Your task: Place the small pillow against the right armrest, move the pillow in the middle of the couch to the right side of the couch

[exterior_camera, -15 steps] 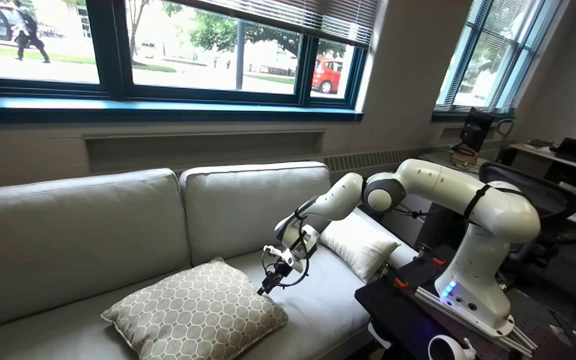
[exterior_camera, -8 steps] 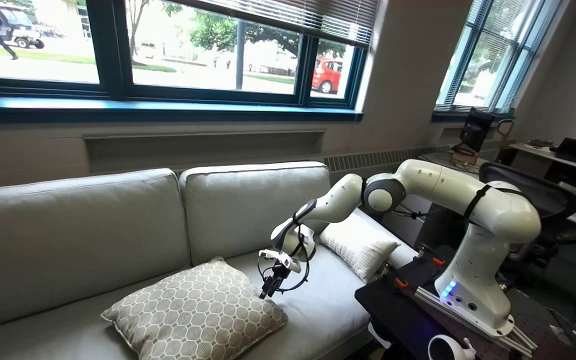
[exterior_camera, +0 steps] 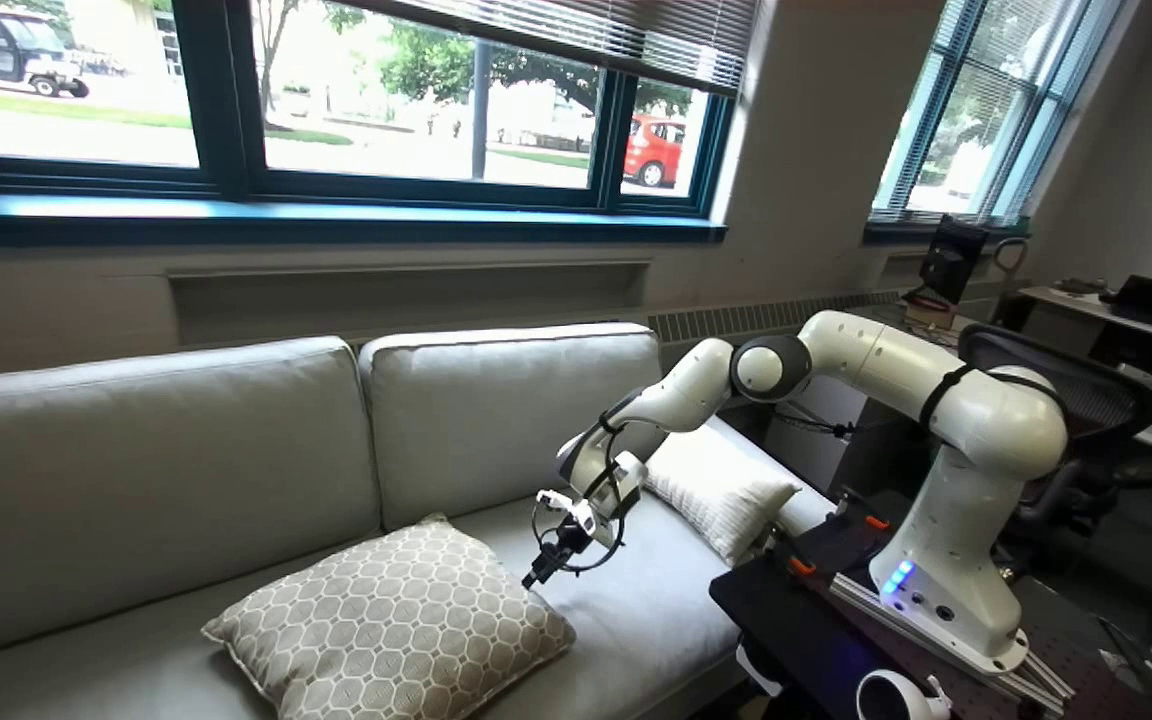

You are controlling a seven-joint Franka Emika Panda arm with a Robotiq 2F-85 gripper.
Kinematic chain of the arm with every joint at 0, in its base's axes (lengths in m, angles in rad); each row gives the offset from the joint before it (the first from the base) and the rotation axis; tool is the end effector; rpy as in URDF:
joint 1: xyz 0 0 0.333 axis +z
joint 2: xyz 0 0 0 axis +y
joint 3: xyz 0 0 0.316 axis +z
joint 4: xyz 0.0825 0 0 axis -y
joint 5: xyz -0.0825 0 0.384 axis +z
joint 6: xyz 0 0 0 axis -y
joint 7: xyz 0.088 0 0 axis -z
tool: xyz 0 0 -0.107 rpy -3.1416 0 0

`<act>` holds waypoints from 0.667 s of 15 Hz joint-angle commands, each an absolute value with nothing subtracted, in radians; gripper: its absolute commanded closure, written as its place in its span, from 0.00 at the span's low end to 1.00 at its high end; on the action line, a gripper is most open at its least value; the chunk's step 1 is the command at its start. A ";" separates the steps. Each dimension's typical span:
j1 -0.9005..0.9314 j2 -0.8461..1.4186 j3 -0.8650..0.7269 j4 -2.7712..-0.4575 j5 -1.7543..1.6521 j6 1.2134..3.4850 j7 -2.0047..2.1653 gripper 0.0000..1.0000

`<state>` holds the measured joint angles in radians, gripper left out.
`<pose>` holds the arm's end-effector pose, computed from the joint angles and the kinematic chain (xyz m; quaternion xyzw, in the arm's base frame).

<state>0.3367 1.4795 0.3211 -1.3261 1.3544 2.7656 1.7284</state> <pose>0.4995 0.3206 -0.1617 -0.2074 0.9106 0.3489 0.0778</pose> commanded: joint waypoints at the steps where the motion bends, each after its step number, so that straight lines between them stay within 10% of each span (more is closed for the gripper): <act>1: 0.206 1.479 0.391 -1.333 1.476 2.709 1.462 0.00; 10: 0.215 1.490 0.223 -1.545 1.985 2.321 0.808 0.00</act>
<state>0.1618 1.4902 0.2299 -1.4812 1.8865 2.3615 0.9862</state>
